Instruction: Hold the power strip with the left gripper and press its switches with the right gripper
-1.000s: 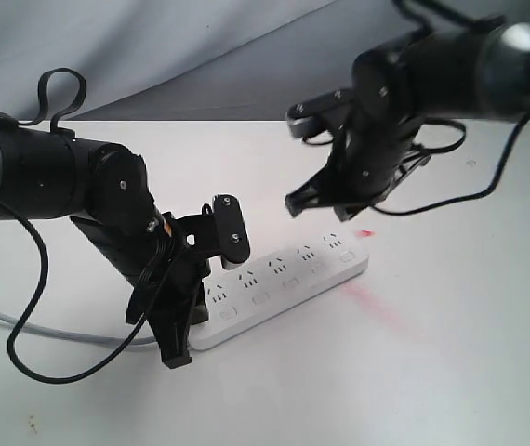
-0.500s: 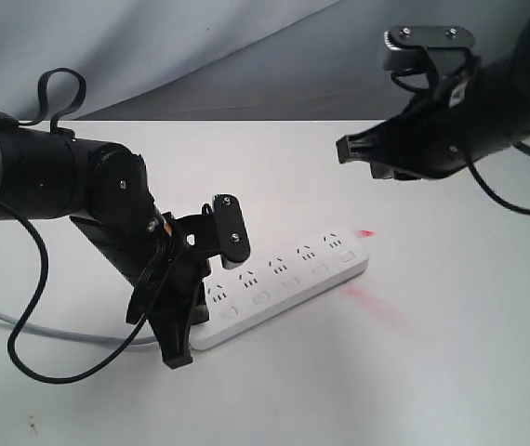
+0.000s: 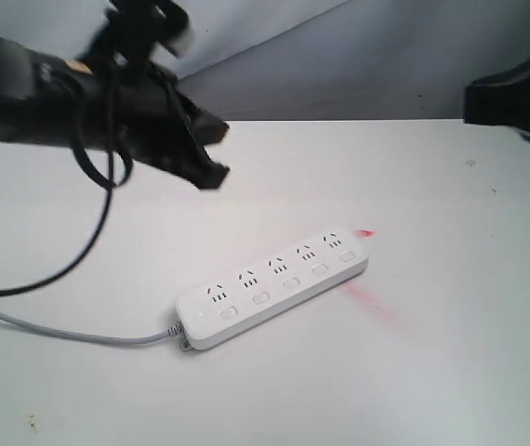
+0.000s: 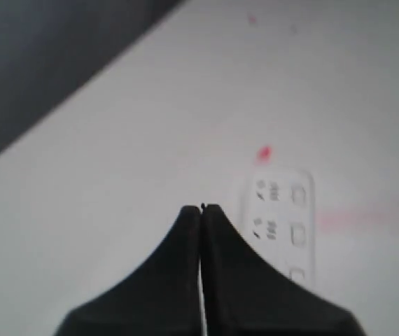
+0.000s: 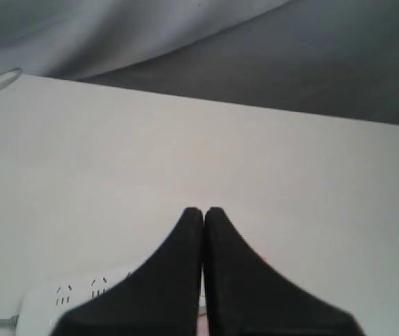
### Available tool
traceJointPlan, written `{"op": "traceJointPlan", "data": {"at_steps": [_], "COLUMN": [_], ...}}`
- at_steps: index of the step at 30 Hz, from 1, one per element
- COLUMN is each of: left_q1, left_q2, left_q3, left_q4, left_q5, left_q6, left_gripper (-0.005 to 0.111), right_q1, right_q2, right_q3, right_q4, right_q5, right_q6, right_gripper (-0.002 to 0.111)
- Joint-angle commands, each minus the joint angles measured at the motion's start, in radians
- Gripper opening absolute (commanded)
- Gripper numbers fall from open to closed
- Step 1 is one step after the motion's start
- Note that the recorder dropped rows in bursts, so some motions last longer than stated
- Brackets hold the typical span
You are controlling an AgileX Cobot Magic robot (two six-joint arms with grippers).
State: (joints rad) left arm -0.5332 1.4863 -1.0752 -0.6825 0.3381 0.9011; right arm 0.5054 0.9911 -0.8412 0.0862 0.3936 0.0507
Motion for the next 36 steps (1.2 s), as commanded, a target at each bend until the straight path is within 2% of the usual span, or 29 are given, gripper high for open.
{"op": "traceJointPlan", "data": {"at_steps": [1,7,15,19,25,33,36], "left_q1": [0.061,0.123,0.128,0.128,0.128,0.128,0.128], "left_q2": [-0.154,-0.361,-0.58,-0.682,-0.827,-0.978,-1.021], "left_q3": [0.004,0.122,0.335,0.408,0.498,0.652,0.703], "left_q4": [-0.059,-0.103,-0.124,-0.124,-0.124,-0.124,-0.124], "left_q5": [-0.013,-0.063,-0.23,-0.26,-0.293,-0.418,-0.436], "left_q6": [-0.011,-0.011,-0.011,-0.018,-0.083,-0.128,-0.142], "left_gripper": [0.0,0.0,0.0,0.0,0.0,0.0,0.0], "right_q1": [-0.007,-0.007,-0.007,-0.007,-0.007,-0.007,-0.007], "right_q2": [-0.122,-0.263,-0.442,-0.525,-0.662,-0.894,-0.963], "right_q3": [0.006,0.006,0.006,0.027,0.173,0.355,0.399], "right_q4": [-0.205,-0.433,-0.451,-0.453,-0.456,-0.573,-0.625], "right_q5": [0.086,0.212,0.316,0.327,0.295,0.295,0.343], "right_q6": [0.164,0.326,0.339,0.339,0.357,0.561,0.567], "right_gripper": [0.0,0.0,0.0,0.0,0.0,0.0,0.0]}}
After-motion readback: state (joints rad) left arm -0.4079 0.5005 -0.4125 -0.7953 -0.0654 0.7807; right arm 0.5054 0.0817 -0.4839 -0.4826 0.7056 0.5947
